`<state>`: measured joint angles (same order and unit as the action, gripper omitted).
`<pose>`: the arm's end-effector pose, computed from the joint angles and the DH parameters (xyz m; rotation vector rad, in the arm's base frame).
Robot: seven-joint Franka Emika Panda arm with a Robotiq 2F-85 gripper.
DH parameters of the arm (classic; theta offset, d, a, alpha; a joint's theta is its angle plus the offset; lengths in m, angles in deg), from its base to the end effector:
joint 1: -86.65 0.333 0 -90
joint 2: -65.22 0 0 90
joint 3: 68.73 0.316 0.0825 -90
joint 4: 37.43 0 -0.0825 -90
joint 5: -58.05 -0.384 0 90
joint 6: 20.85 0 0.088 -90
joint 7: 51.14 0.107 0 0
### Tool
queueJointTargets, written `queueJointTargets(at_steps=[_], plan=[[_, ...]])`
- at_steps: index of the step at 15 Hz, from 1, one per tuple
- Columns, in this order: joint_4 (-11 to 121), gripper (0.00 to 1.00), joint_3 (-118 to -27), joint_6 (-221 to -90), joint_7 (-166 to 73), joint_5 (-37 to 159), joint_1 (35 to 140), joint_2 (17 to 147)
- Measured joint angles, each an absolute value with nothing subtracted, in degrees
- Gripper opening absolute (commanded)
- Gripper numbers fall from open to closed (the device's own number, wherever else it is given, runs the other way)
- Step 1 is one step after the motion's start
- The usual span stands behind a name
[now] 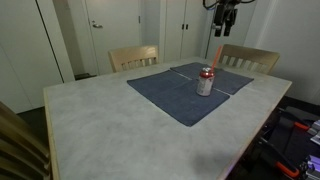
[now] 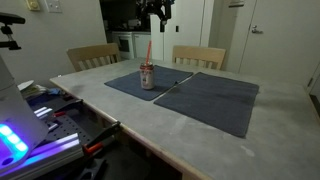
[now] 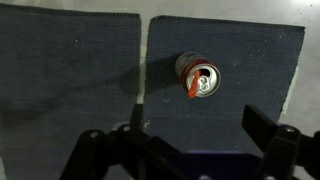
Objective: Take the straw from the can and put it on the table
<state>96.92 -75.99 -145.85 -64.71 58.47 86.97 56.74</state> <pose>0.4773 -0.0588 0.3907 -3.1204 -0.1898 0.0216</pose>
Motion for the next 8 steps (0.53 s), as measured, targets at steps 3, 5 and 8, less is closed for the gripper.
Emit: queueJointTargets(at_steps=[3, 5, 8], plan=[[95.8, 1.0, -76.0, -142.2, -66.9, 55.5, 87.0, 58.0], [95.5, 1.0, -76.0, -139.2, -66.9, 55.3, 87.0, 58.1], [95.5, 1.0, -76.0, -136.0, -66.7, 55.3, 86.9, 58.2]])
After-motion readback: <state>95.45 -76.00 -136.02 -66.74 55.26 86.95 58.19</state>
